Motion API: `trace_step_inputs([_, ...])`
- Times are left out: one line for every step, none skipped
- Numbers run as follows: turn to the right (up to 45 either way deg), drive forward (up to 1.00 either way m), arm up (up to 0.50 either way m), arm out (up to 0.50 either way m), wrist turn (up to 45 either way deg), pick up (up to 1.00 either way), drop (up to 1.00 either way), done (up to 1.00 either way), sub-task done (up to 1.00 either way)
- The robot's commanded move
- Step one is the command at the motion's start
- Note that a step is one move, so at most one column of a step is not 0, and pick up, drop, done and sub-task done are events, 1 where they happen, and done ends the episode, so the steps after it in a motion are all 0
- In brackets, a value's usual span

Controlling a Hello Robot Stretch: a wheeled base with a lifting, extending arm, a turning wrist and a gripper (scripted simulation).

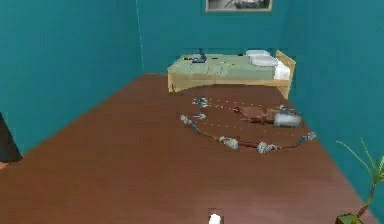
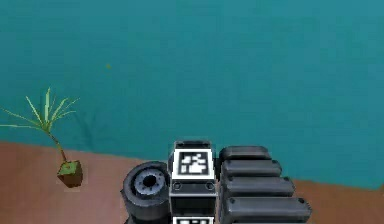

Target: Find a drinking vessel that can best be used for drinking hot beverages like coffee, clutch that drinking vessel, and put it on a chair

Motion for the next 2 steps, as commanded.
trace_step_inputs([27.0, 0.0, 0.0, 0.0, 0.0, 0.0, 0.0, 0.0, 0.0])
trace_step_inputs([-45.0, 0.0, 0.0, 0.0, 0.0, 0.0, 0.0, 0.0, 0.0])
